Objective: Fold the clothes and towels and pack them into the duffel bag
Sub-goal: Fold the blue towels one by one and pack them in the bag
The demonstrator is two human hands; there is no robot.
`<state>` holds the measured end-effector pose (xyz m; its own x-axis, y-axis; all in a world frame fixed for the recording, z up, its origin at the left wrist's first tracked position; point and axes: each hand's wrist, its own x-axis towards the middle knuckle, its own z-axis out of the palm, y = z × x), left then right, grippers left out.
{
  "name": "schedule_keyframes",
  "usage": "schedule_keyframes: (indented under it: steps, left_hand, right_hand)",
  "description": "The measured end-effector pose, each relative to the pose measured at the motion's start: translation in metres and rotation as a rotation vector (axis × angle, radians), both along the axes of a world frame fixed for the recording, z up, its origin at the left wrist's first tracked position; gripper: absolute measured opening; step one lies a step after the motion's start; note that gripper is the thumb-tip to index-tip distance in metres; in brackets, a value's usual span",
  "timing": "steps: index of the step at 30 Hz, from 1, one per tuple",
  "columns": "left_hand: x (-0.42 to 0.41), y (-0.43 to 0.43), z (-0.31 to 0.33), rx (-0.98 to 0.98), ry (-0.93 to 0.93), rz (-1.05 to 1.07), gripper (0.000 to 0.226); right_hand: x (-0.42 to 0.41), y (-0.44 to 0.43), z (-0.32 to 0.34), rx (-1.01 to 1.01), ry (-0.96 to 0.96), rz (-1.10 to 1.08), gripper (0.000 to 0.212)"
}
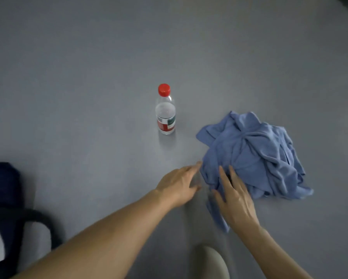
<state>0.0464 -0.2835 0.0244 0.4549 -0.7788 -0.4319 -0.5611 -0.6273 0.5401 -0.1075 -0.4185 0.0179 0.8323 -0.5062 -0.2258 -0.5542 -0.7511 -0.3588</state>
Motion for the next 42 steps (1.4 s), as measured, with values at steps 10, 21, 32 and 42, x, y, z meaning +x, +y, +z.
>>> schedule_keyframes:
  steps: [10,21,32,42]
  left_hand:
    - [-0.033,-0.013,-0.016,0.062,0.037,-0.006,0.067]
    - [-0.012,0.008,0.049,-0.078,-0.096,0.074,0.057]
    - [-0.015,0.196,0.301,-0.342,-0.301,0.360,0.041]
    - [-0.037,0.299,0.379,-0.629,-0.350,0.703,0.048]
  right_hand:
    - [0.015,-0.043,0.013,-0.139,-0.145,-0.227,0.071]
    - [0.030,-0.067,0.053,-0.010,-0.272,-0.337,0.024]
    - [0.094,0.034,0.328,0.196,-0.577,0.211,0.025]
    - [0.104,0.188,0.436,0.250,-0.419,0.605,0.037]
